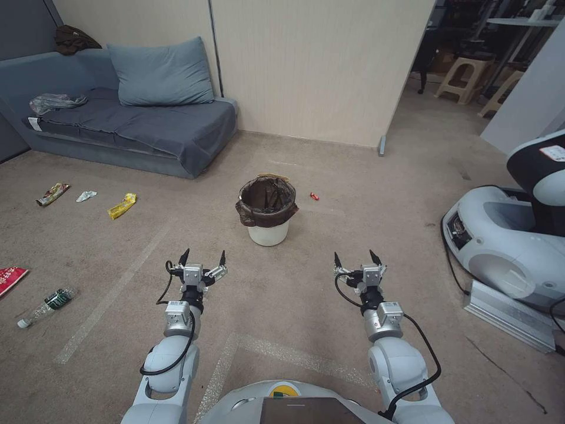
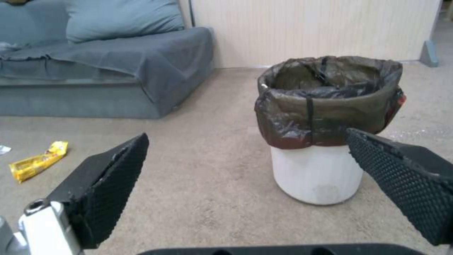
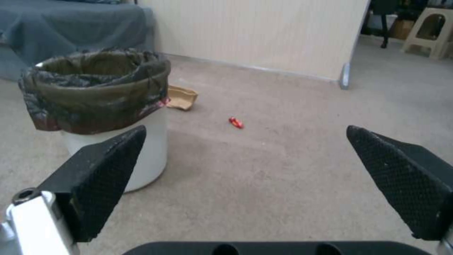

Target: Pick up the trash bin, then pick up the garbage from the floor and place it into the trash bin.

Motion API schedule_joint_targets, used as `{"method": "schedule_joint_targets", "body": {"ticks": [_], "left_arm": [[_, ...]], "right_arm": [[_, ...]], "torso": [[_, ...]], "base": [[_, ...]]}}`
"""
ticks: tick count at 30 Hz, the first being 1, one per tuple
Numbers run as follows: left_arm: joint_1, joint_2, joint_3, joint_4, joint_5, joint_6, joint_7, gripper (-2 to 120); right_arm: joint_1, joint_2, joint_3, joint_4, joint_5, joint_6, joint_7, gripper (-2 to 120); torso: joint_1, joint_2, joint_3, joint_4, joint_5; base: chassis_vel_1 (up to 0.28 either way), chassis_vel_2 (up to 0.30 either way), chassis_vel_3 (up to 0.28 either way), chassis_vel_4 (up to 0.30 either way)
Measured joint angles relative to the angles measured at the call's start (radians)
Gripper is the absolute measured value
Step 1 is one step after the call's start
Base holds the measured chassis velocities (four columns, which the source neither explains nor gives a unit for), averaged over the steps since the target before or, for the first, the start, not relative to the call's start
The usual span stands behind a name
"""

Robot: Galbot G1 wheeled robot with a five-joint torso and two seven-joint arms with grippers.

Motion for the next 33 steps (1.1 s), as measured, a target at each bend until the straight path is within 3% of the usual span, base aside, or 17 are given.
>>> {"method": "schedule_joint_targets", "body": {"ticks": [11, 14, 17, 23, 25, 30, 31, 33], "left_arm": [[0.0, 0.001, 0.0, -0.002, -0.001, 0.002, -0.001, 100], [0.005, 0.009, -0.008, -0.026, -0.018, 0.04, -0.015, 100], [0.018, 0.031, -0.029, -0.087, -0.063, 0.139, -0.054, 100], [0.027, 0.05, -0.048, -0.146, -0.107, 0.229, -0.088, 100], [0.031, 0.058, -0.056, -0.168, -0.124, 0.264, -0.101, 100], [0.044, 0.089, -0.086, -0.255, -0.193, 0.406, -0.154, 100], [0.044, 0.089, -0.086, -0.255, -0.193, 0.406, -0.154, 100], [0.053, 0.106, -0.104, -0.307, -0.233, 0.49, -0.184, 100]], "right_arm": [[-0.002, 0.001, 0.0, 0.001, 0.0, 0.0, 0.002, 100], [-0.012, 0.005, 0.002, 0.014, 0.0, -0.005, 0.011, 100], [-0.09, 0.043, 0.02, 0.123, 0.021, -0.039, 0.091, 100], [-0.185, 0.095, 0.045, 0.25, 0.043, -0.053, 0.19, 100], [-0.189, 0.1, 0.045, 0.255, 0.041, -0.048, 0.194, 100], [-0.189, 0.106, 0.045, 0.256, 0.033, -0.041, 0.188, 100], [-0.189, 0.106, 0.045, 0.256, 0.033, -0.041, 0.188, 100], [-0.186, 0.103, 0.046, 0.247, 0.03, -0.037, 0.178, 100]], "torso": [[0.0, 0.0, 0.0, 0.0001, 0.0], [0.0, 0.0, 0.0, 0.0003, -0.0001], [0.0, 0.0, 0.0, -0.0001, -0.0002], [0.0, 0.0, 0.0, -0.0004, -0.001], [0.0, 0.0, 0.0, -0.0004, 0.0004], [0.0, 0.0, 0.0, 0.0, -0.0001], [0.0, 0.0, 0.0, 0.0, -0.0001], [0.0, 0.0, 0.0, 0.0001, -0.0001]], "base": [[0.0, 0.0, 0.0, 0.0], [0.0, 0.0, 0.0, 0.0], [0.0, 0.0, 0.0, 0.0], [0.0, 0.0, 0.0, 0.0], [0.0, 0.0, 0.0, 0.0], [0.0, 0.0, 0.0, 0.0], [0.0, 0.0, 0.0, 0.0], [0.0, 0.0, 0.0, 0.0]]}}
